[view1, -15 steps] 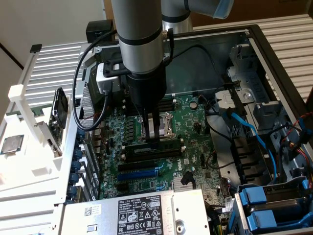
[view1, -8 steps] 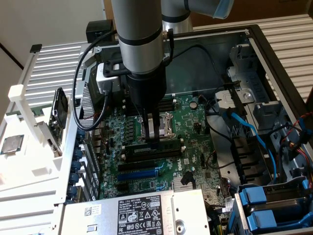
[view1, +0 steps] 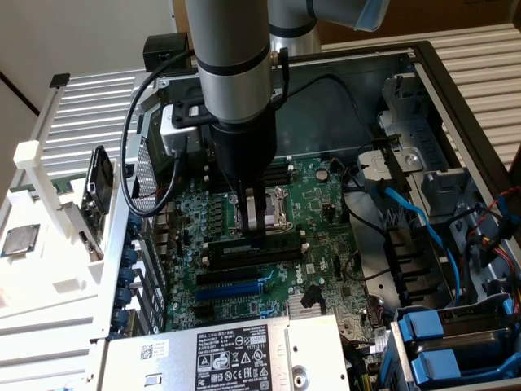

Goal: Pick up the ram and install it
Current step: 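Insert the ram into the slot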

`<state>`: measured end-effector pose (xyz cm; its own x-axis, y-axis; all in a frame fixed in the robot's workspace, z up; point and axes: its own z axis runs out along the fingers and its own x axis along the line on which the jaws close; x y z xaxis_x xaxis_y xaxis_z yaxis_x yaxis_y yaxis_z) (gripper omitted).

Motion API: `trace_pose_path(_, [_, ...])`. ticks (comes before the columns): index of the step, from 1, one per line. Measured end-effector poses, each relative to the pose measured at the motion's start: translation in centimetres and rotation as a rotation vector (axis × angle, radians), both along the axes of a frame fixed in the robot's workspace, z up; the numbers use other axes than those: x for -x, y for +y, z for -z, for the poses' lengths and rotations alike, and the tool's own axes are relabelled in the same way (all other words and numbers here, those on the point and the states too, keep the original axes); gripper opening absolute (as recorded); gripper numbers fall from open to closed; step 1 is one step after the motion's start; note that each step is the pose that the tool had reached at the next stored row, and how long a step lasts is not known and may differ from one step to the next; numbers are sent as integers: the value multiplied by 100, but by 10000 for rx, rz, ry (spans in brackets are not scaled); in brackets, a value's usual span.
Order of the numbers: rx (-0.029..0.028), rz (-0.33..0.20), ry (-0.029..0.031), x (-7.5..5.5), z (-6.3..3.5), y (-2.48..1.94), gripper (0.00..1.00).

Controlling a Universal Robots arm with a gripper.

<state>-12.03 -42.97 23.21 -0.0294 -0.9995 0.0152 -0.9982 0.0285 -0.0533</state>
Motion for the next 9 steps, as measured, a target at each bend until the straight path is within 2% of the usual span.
trace_pose_path(9, [-1,0,0,1,0,-13,13])
